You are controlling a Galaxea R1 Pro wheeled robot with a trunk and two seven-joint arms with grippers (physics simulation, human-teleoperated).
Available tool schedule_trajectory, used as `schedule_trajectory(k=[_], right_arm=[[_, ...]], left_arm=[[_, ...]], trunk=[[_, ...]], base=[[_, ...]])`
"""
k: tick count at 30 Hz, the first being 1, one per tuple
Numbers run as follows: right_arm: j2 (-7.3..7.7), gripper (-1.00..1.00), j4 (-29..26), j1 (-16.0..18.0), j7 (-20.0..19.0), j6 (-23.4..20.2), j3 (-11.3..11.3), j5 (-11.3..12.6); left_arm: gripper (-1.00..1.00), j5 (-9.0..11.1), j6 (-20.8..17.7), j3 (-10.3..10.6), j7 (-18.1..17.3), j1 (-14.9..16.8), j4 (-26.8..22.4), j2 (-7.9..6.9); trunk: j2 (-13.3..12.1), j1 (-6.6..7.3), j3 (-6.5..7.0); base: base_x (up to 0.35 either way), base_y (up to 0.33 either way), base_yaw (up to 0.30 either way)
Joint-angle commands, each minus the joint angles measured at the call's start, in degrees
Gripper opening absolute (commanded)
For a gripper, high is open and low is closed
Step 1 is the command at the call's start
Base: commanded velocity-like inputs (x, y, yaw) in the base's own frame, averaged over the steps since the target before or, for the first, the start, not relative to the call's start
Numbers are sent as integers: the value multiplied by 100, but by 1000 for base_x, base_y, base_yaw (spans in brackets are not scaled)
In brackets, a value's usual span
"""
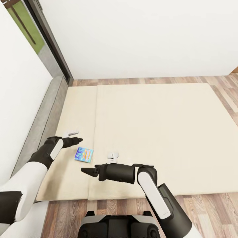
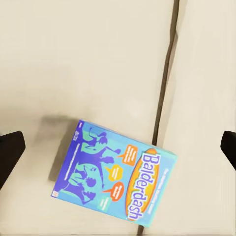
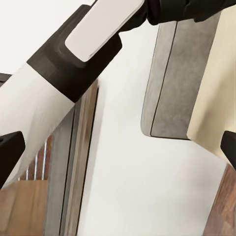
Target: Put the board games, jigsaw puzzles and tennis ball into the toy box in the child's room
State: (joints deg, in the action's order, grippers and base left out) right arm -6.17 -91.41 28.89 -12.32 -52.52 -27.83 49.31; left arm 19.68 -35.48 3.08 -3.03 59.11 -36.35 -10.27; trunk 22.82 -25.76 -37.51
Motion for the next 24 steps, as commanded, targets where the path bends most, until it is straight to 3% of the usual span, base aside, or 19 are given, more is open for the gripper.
schedule_trajectory(k=[1, 24], right_arm=[[-1, 100, -2, 3, -45, -22, 6, -44], [2, 100, -5, 3, -44, -10, 6, -45]], left_arm=[[100, -9, -78, 22, -12, 16, -4, -1], [100, 3, -25, 17, -5, 57, -3, -14]], trunk=[[9, -3, -17], [9, -3, -235]], base=[[0, 0, 0], [0, 0, 0]])
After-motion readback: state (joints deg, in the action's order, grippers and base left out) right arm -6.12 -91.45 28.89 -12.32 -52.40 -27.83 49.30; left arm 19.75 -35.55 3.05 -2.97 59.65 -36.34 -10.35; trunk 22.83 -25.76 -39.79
